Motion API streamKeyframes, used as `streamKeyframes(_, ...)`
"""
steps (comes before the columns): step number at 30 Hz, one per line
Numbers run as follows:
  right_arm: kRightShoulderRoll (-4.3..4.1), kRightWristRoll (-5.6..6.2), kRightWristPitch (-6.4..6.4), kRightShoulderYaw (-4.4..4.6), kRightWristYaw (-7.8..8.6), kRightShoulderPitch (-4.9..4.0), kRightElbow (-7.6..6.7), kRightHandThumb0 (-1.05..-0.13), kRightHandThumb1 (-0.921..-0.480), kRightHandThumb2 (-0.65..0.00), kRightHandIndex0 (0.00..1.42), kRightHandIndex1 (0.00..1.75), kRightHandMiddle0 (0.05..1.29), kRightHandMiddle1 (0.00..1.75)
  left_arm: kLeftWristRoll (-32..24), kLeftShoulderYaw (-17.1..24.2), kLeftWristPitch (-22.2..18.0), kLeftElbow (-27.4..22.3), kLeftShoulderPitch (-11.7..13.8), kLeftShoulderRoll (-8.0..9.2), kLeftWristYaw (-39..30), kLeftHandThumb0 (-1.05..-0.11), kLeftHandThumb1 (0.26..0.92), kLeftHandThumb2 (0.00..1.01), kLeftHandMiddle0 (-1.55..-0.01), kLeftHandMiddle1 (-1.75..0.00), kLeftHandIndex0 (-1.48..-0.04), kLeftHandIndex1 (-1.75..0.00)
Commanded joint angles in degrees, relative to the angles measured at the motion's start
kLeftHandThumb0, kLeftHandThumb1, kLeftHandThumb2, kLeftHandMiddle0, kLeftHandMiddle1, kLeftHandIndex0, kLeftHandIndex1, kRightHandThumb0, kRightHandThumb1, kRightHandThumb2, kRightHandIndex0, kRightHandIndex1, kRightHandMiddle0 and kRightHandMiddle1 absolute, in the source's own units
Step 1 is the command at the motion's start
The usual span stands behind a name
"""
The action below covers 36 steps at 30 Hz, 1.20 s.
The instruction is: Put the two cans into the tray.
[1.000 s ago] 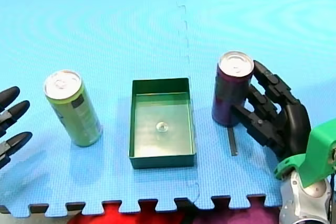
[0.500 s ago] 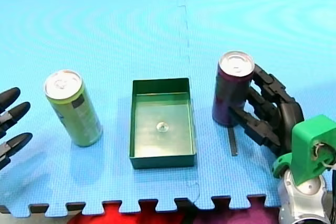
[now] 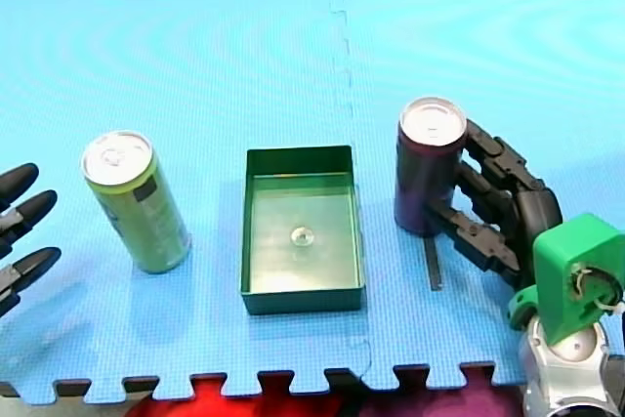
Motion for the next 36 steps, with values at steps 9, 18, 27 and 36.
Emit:
streamKeyframes(9, -1.5, -0.96, 0.09, 0.74, 0.26, -0.16, 1.15, -1.048, -0.791, -0.006, 0.44, 0.0, 0.39, 0.0, -0.42, 0.12, 0.49, 0.02, -0.05, 0.35, -0.26, -1.048, 0.838, 0.0, -0.72, 0.0, -0.73, 0.0)
streamKeyframes(18, -1.83, -0.29, 2.04, 0.49, 1.9, -0.36, 0.68, -0.815, -0.598, -0.005, 0.39, 0.0, 0.35, 0.0, -0.85, 0.22, 0.84, -0.15, -0.04, 0.26, -0.56, -1.048, 0.835, 0.0, -0.72, 0.0, -0.73, 0.0)
streamKeyframes(27, -1.39, 1.67, 3.75, -0.49, 3.73, -0.36, 0.06, -0.712, -0.597, -0.002, 0.36, 0.0, 0.34, 0.0, -0.71, 0.19, 1.11, -0.23, 0.0, 0.36, -0.34, -1.048, 0.837, 0.0, -0.72, 0.0, -0.74, 0.0)
streamKeyframes(36, -1.16, 2.23, 4.37, -0.76, 4.25, -0.36, -0.51, -0.659, -0.596, 0.0, 0.35, 0.0, 0.33, 0.0, -0.45, 0.13, 1.37, -0.37, 0.1, 0.33, 0.08, -1.048, 0.838, 0.0, -0.72, 0.0, -0.74, 0.0)
